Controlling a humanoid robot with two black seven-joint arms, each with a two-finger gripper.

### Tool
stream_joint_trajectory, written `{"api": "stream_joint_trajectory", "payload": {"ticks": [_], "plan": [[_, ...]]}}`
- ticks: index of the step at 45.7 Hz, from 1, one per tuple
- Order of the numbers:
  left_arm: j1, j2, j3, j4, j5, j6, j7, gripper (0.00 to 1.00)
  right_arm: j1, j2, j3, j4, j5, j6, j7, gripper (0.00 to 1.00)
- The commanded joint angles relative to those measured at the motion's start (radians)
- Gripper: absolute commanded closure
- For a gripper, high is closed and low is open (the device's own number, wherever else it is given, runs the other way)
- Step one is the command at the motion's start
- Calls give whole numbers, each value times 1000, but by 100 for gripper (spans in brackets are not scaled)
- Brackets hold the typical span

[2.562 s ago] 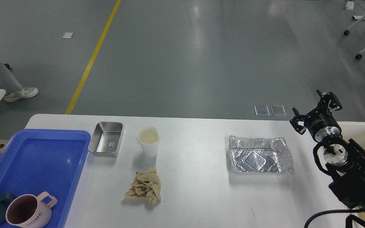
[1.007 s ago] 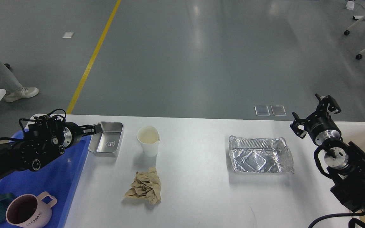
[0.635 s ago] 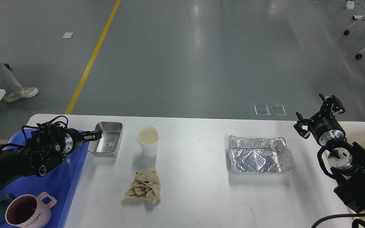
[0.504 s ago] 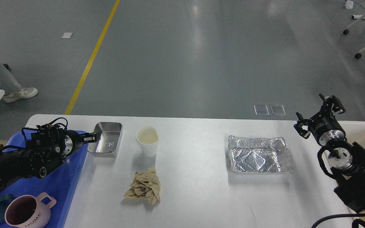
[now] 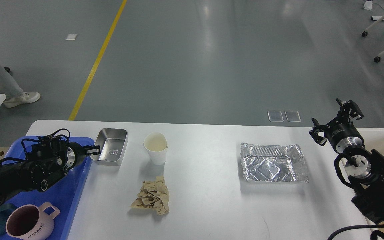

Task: Tidy desktop
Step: 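Reach the left gripper to the small steel tray and grasp its rim, then lift the steel tray with the left gripper and carry it over the bin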

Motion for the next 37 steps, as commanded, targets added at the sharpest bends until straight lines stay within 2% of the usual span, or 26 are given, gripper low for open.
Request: {"api": "stream_joint_trajectory", "payload": {"ticks": [1,9,26,30,37], "plan": [[0,-2,0,0,0,0,0,76,0,1,0,-1,0,0,1,0],[0,-13,0,0,0,0,0,78,2,0,-1,1,0,0,1,0],[0,-22,0,-2,0,-29,0,92,0,0,-1,1,0,0,-1,0],[2,-22,0,-2,1,-35,-11,98,0,0,0,1,0,0,1,0],[3,-22,0,-2,0,-38,-25,100,-1,0,-2,1,0,0,1,0]]}}
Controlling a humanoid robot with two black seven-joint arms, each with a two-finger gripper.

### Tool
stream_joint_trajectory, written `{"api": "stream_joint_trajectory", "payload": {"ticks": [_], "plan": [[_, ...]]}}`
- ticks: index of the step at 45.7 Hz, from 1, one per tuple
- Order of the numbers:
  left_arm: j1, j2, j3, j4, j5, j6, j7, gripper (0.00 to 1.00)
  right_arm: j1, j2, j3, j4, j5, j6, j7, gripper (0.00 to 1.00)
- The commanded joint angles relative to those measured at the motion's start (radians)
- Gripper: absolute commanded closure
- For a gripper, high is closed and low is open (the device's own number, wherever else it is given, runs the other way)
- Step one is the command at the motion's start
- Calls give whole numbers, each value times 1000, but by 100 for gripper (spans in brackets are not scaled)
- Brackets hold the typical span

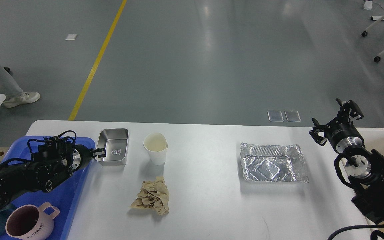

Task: Tidy desktop
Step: 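Lift the steel tray with the left gripper and carry it over the bin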

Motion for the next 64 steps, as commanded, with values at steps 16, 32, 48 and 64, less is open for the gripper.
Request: {"api": "stream_joint_trajectory", "payload": {"ticks": [16,32,48,64], "plan": [[-101,104,-37,-61,-25,-169,-56,100,1,0,-1,0,0,0,-2,0],[-368,472,-166,-445,-61,-385,-13,100,6,0,-1,0,0,0,0,0],[-457,753,-190,-647,-76,-476,2,100,6,0,1,0,0,0,0,0],[-229,872,-181,-658,-73,-346,5,100,3,2,-1,-2,0,0,0,0]]}}
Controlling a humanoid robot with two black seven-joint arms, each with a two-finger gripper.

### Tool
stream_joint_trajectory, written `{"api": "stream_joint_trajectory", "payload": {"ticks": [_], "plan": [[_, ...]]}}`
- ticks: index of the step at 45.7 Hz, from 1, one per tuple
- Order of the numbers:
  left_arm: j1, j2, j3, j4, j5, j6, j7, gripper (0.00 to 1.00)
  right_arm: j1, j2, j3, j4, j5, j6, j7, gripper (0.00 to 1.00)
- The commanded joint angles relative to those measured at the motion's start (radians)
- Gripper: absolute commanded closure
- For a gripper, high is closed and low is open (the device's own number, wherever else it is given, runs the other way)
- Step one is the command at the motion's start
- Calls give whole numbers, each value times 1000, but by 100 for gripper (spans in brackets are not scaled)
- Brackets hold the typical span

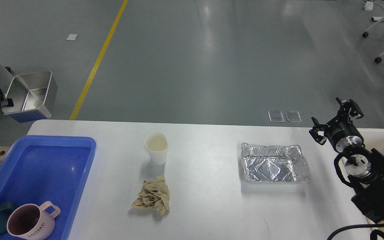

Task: Tidy desktop
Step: 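Lift the steel tray with the left gripper and carry it over the bin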

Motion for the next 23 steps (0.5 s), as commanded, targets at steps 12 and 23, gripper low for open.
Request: {"api": "stream_joint_trajectory", "payload": {"ticks": [12,23], "plan": [[334,-145,-2,110,1,224,-15,100,-2,-2,-3,-7,0,3,0,0],[409,-243,6,225,11,267,-12,100,-10,-13,-3,-9,0,3,0,0]]}}
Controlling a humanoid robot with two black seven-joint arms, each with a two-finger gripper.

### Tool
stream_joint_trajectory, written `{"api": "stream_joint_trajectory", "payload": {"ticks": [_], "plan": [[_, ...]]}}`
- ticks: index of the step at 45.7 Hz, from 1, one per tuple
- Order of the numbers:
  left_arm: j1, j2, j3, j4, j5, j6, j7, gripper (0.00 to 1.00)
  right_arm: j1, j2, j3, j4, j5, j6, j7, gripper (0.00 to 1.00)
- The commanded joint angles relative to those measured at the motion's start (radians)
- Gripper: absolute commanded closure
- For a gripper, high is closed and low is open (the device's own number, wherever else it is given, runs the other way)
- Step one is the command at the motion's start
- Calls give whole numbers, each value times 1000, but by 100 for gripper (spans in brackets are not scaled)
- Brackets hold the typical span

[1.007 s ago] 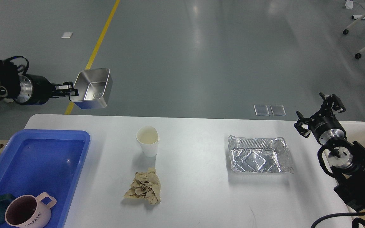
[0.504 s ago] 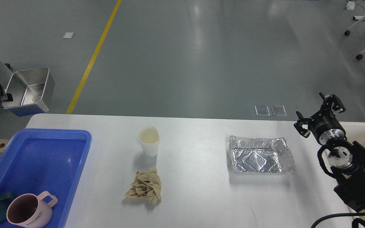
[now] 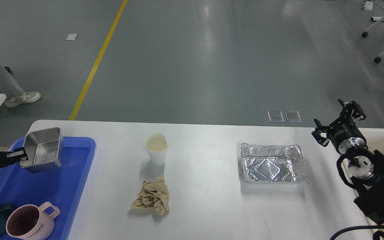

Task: Tidy desktop
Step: 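Lift the steel tray with the left gripper and carry it over the bin, then lower the steel tray into the blue bin and release it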

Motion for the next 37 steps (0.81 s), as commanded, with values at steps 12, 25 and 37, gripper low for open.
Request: {"api": "stream_joint_trajectory", "payload": {"ticks": [12,25,37], "plan": [[53,-81,6,104,3,87,0,100,-10,-3,0,0,0,0,0,0],[108,-207,6,245,2,145,-3,100,-11,-3,0,1,0,0,-1,0],[111,-244,4,257,-1,180,-3,98,-11,-3,0,4,0,0,0,0]]}}
